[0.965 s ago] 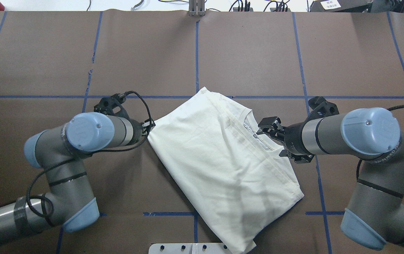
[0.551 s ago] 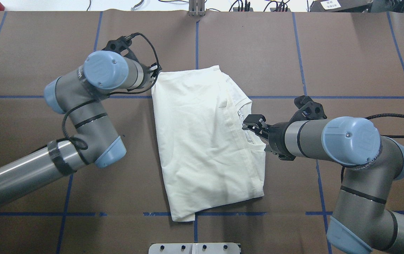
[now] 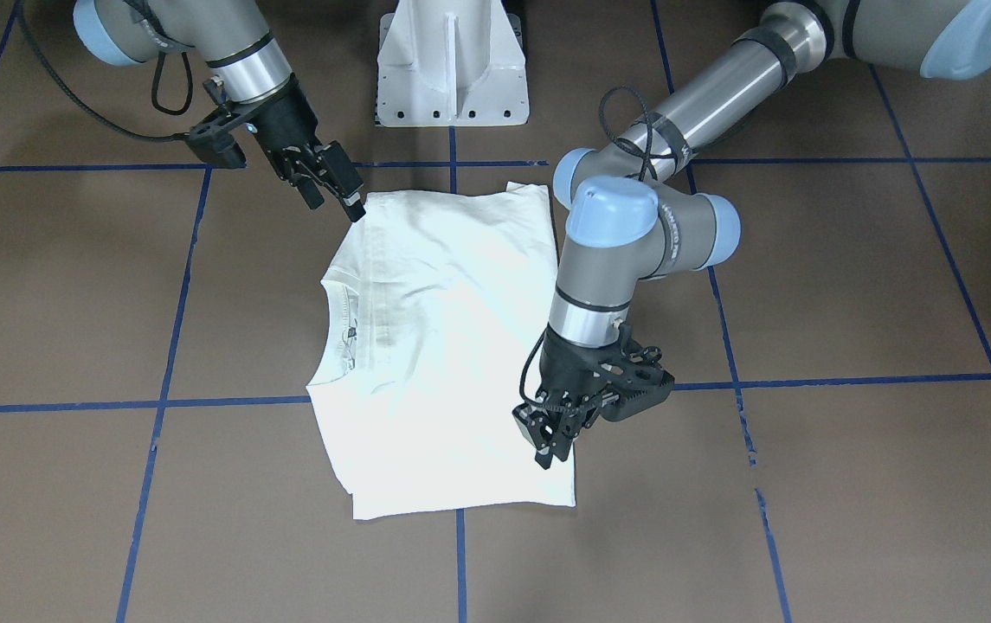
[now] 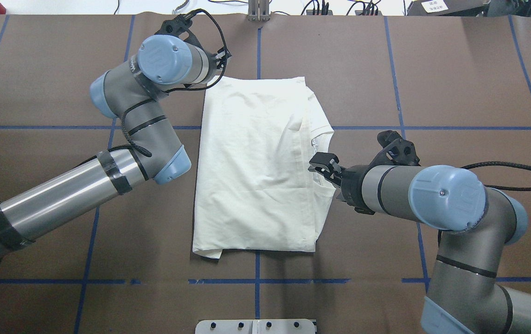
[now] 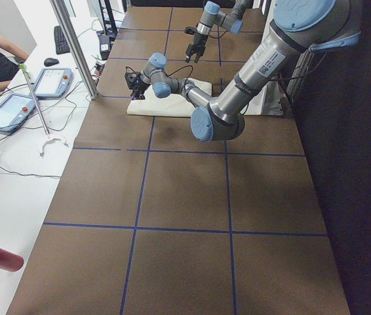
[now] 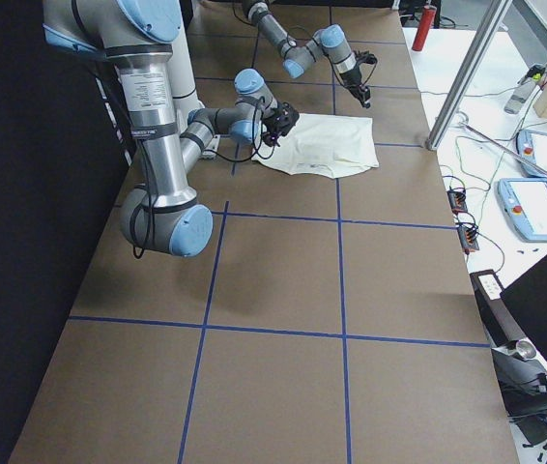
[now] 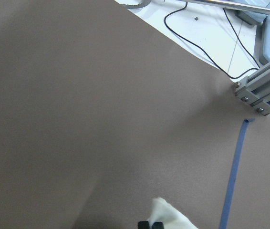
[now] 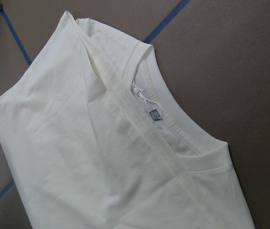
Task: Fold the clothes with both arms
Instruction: 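Push the folded shirt farther from the robot with both grippers, straightening it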
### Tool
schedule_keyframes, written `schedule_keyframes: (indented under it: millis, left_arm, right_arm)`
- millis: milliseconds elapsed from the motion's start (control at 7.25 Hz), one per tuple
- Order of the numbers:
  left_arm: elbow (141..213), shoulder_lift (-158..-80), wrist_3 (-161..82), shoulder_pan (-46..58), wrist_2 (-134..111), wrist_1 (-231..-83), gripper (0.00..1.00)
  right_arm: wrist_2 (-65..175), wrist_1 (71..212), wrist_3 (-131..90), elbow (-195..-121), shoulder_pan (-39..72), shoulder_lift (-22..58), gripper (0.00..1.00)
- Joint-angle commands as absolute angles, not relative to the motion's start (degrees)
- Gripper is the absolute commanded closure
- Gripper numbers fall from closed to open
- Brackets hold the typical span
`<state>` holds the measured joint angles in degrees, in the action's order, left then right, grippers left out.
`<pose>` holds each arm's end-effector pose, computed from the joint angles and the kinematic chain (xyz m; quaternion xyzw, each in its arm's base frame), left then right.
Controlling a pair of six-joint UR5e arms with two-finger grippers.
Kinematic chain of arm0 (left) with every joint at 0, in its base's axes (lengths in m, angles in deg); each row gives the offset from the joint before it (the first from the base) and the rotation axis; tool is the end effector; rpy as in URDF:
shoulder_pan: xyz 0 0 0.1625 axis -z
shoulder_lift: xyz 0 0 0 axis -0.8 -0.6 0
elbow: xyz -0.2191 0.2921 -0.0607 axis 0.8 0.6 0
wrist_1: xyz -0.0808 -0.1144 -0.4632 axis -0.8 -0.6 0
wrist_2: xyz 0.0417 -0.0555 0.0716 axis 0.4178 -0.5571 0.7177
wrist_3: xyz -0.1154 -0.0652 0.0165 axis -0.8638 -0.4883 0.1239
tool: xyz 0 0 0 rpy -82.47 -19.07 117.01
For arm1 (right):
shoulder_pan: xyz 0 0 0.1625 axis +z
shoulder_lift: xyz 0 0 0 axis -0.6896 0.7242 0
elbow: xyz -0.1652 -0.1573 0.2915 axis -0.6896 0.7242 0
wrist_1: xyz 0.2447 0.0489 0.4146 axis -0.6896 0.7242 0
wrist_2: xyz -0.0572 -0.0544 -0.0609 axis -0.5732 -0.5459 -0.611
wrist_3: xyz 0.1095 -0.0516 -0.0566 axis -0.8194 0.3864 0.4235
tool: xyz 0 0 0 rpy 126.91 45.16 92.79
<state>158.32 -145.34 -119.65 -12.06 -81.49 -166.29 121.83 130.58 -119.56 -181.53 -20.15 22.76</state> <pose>0.5476 -0.6485 0.1679 0.1511 0.5087 -0.3256 0.7826 -0.5034 -0.3650 0.1732 -0.0066 -0.5436 0.3509 0.7625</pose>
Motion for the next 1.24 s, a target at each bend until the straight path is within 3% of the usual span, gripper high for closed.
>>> schedule_keyframes:
  millis: [0, 138, 414, 689, 1103]
  left_arm:
    - [172.1, -135.1, -119.5, -11.7, -86.0, -166.7, 0.50]
    - [172.3, -135.0, -119.5, -11.6, -85.9, -166.8, 0.50]
    - [173.0, -135.2, -120.0, -11.6, -85.9, -166.9, 0.49]
    - [173.0, -135.4, -120.2, -11.7, -85.9, -167.0, 0.47]
    - [173.0, -135.2, -120.2, -11.7, -85.9, -167.1, 0.47]
  right_arm:
    - [119.3, 134.3, -120.0, -180.9, -24.2, 20.9, 0.00]
    - [119.3, 142.3, -120.4, -180.4, -26.3, 17.4, 0.03]
    - [118.8, 146.5, -126.7, -176.0, -29.4, 14.6, 0.24]
    - [118.0, 146.4, -126.9, -171.1, -29.5, 13.4, 0.29]
    - [118.2, 147.2, -127.0, -171.9, -29.3, 14.1, 0.29]
